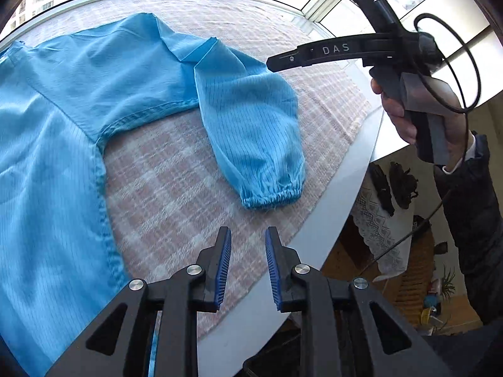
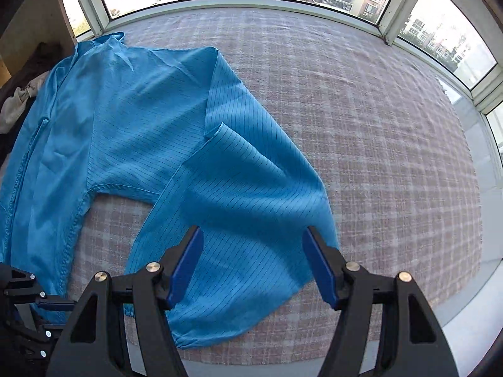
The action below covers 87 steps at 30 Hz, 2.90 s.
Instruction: Fold clothes
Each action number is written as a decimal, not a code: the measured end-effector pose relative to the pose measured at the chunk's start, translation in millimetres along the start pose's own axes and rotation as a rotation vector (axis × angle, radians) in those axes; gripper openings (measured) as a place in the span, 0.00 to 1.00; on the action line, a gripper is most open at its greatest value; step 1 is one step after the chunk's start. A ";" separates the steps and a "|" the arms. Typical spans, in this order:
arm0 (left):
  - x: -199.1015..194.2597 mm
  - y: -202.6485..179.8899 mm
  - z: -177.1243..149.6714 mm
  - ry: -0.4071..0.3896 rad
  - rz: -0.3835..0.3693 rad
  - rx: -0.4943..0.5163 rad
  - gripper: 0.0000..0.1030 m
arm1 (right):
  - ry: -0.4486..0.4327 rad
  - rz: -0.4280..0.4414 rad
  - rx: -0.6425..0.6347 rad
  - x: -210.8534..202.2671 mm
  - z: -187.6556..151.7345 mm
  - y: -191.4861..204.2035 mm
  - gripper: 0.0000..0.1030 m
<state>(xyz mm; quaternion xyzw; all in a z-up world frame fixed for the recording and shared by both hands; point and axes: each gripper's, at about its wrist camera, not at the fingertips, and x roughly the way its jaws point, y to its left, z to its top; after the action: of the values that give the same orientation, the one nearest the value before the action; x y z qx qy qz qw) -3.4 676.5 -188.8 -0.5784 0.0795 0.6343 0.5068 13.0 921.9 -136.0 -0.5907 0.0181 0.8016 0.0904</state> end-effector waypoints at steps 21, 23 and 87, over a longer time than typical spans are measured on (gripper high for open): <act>-2.5 -62.9 0.8 -0.001 -0.093 0.100 0.00 | 0.151 -0.015 -0.158 88.5 160.9 45.4 0.63; -10.6 -76.5 -6.0 -0.002 -0.110 0.135 0.00 | 0.164 -0.057 -0.175 94.5 171.7 56.0 0.63; -170.8 149.6 -312.6 -0.131 -0.095 -0.406 0.00 | 0.110 0.311 -0.250 -29.2 136.4 264.4 0.30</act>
<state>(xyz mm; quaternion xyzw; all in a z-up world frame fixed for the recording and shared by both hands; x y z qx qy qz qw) 59.6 296.8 -221.8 -0.6291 -0.1105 0.6489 0.4134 -151.4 676.9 -87.7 -0.6304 0.0143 0.7683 -0.1096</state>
